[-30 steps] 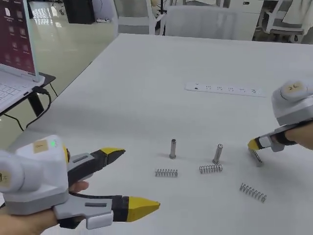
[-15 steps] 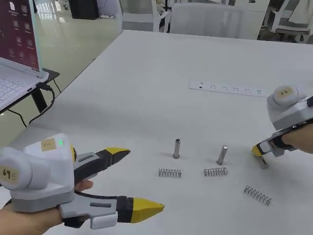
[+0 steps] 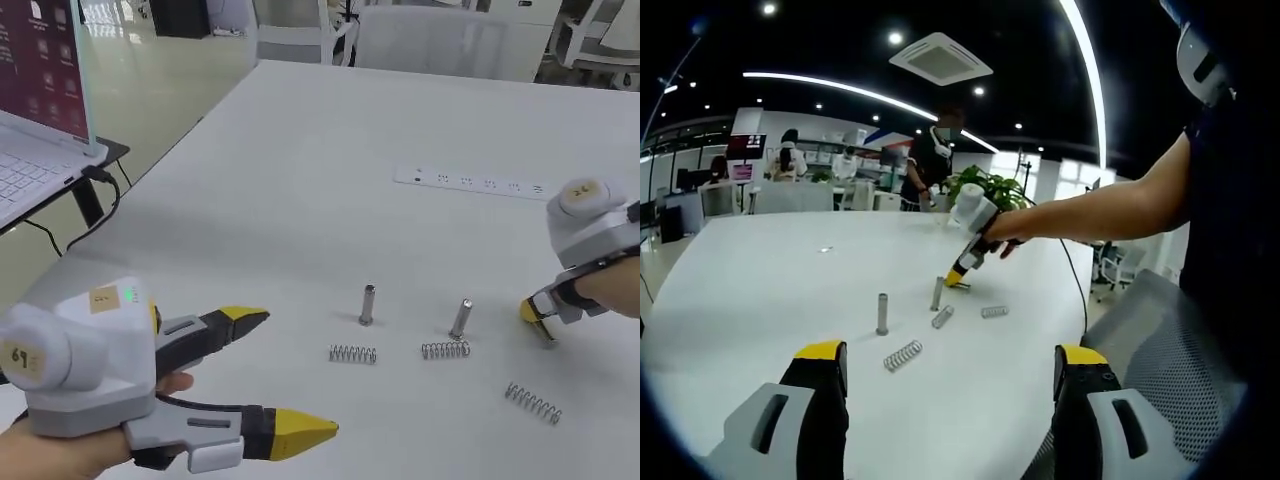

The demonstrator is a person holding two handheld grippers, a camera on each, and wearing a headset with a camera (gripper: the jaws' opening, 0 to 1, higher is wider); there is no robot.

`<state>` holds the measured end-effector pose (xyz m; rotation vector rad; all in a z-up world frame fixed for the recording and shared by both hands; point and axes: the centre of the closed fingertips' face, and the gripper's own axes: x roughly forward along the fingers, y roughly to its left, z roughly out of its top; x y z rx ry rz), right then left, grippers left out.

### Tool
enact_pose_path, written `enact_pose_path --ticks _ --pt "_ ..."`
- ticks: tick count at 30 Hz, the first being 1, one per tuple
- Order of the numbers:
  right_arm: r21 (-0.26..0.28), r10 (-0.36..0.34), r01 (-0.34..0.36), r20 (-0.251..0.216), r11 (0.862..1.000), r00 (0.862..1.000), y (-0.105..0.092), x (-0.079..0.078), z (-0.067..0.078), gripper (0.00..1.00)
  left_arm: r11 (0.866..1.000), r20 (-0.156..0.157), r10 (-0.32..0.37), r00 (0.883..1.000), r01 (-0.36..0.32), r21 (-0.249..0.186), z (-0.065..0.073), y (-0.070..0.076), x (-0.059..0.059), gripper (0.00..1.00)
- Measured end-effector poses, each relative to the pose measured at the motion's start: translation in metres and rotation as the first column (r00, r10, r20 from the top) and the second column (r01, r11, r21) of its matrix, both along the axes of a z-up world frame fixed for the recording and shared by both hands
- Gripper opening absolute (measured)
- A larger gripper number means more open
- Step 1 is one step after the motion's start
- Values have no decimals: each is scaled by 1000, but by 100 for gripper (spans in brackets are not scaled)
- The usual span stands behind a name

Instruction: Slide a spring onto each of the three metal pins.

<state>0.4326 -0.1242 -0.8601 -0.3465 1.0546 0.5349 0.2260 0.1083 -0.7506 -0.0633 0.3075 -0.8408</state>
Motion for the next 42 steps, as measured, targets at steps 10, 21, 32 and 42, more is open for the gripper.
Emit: enact_pose_path --ticks 10,21,32,42 --pt "25 -37 37 5 999 999 -5 -3 7 5 1000 11 -2 1000 2 0 3 0 2 81" --pt "73 -37 31 83 997 996 -8 -26 35 6 1000 17 -31 999 31 2 4 -10 0 81" --pt "100 -23 8 140 995 990 -2 -52 49 5 999 20 -45 999 45 5 4 -13 -1 81" --pt "98 -19 6 128 995 992 -2 -54 46 5 999 21 -50 999 50 6 5 -13 -1 81"
